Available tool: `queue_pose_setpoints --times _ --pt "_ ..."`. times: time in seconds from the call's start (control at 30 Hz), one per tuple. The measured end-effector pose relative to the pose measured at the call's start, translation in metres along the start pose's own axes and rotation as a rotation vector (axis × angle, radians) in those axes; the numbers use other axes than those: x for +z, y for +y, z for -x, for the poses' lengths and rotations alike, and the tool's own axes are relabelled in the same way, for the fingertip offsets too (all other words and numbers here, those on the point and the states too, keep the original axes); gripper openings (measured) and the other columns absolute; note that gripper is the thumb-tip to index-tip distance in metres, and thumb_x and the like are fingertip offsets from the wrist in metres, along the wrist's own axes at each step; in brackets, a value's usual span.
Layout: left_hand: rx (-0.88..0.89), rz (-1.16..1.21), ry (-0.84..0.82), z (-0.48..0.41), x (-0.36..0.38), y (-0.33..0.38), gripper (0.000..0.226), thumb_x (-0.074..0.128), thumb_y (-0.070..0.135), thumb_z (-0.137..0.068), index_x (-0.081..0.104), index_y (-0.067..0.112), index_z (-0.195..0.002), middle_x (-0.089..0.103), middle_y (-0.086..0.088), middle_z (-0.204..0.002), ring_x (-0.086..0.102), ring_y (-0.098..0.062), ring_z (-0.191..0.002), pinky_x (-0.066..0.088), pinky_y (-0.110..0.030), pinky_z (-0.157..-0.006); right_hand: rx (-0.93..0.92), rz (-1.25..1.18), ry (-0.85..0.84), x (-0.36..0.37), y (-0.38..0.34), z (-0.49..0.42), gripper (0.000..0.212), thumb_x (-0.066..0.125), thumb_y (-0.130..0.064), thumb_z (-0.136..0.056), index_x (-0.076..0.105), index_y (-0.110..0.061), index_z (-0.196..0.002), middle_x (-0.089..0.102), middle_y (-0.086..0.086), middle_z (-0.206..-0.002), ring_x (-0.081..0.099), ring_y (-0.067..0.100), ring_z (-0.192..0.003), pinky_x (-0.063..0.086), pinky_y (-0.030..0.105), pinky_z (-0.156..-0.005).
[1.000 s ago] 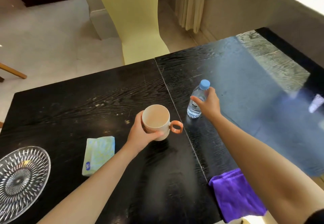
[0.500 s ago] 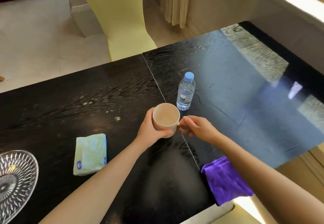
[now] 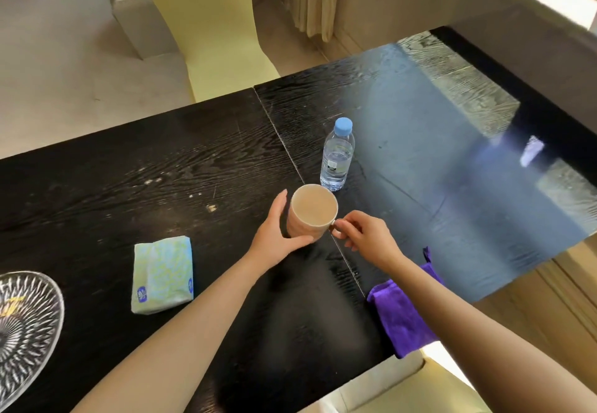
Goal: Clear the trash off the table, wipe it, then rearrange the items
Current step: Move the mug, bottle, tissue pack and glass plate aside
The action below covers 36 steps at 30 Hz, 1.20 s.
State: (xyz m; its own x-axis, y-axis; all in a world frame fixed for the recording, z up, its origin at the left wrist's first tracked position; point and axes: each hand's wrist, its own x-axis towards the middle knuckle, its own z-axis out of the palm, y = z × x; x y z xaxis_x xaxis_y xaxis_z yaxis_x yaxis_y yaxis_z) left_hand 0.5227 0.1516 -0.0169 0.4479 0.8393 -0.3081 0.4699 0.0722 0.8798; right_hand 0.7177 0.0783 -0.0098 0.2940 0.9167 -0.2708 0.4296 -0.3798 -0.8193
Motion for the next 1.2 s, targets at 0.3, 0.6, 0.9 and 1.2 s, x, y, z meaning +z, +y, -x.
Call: queue_pose_setpoints --times 0.3,0.6,0.9,1.2 --pt "-0.271 -0.677 0.443 0.041 -0.087 -0.072 0.089 0.069 0.033 -0.081 0.015 0.011 -0.148 0.012 -0.017 -0.157 0.009 -0.030 -0.146 0.013 -0.044 -0.118 0.178 -0.057 0.228 0.020 0.023 -0.019 0.032 0.053 -0.030 -0.093 0.060 -0.002 -0.079 0.063 0.005 -0.068 0.059 0.019 -0.055 0.054 0.039 -0.069" --pt "-0.743 -0.677 0.351 0.078 -0.110 -0.125 0.100 0.069 0.050 -0.076 0.004 0.027 -0.148 -0.011 -0.013 -0.157 0.000 -0.040 -0.142 0.020 -0.062 -0.108 0.227 -0.045 0.208 0.027 0.013 -0.030 0.034 0.051 -0.036 -0.093 0.059 -0.006 -0.080 0.068 0.008 -0.079 0.063 0.016 -0.059 0.059 0.036 -0.068" --pt "-0.745 -0.644 0.394 0.080 -0.110 -0.135 0.083 0.067 0.039 -0.076 0.018 0.032 -0.143 -0.003 -0.004 -0.154 0.027 -0.036 -0.117 0.037 -0.050 -0.092 0.234 0.023 0.312 0.021 0.012 -0.023 0.033 0.051 -0.031 -0.092 0.057 -0.007 -0.071 0.062 0.006 -0.063 0.057 0.013 -0.048 0.048 0.022 -0.057" --pt "-0.656 -0.616 0.453 0.083 -0.112 -0.135 0.057 0.062 0.028 -0.081 0.038 0.022 -0.133 0.011 -0.007 -0.152 0.028 -0.035 -0.112 0.034 -0.047 -0.089 0.283 0.072 0.240 0.005 0.017 -0.016 0.031 0.050 -0.034 -0.094 0.055 -0.007 -0.079 0.065 0.010 -0.078 0.064 0.018 -0.059 0.053 0.025 -0.059"
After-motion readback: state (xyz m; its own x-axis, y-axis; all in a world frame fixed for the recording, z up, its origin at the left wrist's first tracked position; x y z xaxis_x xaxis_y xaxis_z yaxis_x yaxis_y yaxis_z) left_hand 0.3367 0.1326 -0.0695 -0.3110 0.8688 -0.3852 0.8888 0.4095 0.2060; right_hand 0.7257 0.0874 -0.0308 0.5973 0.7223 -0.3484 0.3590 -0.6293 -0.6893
